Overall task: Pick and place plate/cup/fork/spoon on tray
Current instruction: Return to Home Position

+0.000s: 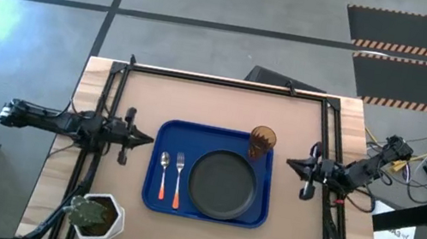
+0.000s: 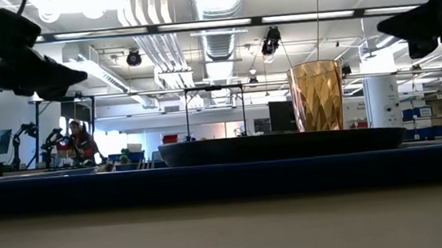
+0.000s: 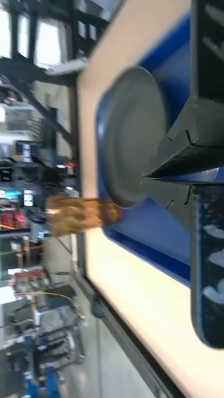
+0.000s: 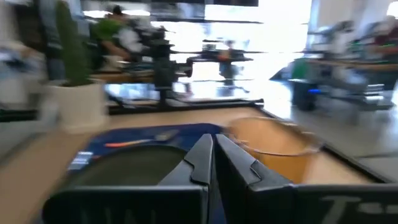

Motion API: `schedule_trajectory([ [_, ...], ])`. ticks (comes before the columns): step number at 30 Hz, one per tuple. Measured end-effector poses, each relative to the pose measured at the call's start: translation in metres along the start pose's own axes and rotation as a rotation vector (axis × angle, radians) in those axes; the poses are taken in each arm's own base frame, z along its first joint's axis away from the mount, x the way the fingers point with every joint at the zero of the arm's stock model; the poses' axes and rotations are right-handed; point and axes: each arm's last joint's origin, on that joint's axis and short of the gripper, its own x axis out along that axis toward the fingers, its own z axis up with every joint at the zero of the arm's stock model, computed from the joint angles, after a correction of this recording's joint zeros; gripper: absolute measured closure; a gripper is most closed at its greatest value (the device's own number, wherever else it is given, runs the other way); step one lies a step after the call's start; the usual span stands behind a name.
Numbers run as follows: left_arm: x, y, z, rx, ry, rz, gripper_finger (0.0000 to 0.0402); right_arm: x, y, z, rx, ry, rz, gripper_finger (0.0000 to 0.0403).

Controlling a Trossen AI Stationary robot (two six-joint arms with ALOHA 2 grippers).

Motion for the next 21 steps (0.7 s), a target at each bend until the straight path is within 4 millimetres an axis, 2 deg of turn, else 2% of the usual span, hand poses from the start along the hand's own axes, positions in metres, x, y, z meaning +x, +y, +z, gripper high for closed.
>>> schedule_trajectory([
  [4, 0.006, 0.003, -0.006, 0.0, 0.081, 0.042, 0.0402, 0.001, -0.004, -0.004, -0.064, 0.048, -0.184, 0.0394],
  [7, 0.009, 0.005, -0.011, -0.01, 0.124, 0.072, 0.0402, 0.003, -0.006, -0.007, -0.082, 0.07, -0.253, 0.0394],
  [12, 0.011, 0.007, -0.013, -0.026, 0.132, 0.094, 0.0402, 0.006, -0.011, -0.007, -0.072, 0.072, -0.297, 0.0394],
  [21, 0.011, 0.008, -0.012, 0.009, 0.066, 0.106, 0.0402, 0.013, -0.029, 0.001, -0.1, -0.013, -0.219, 0.0394],
])
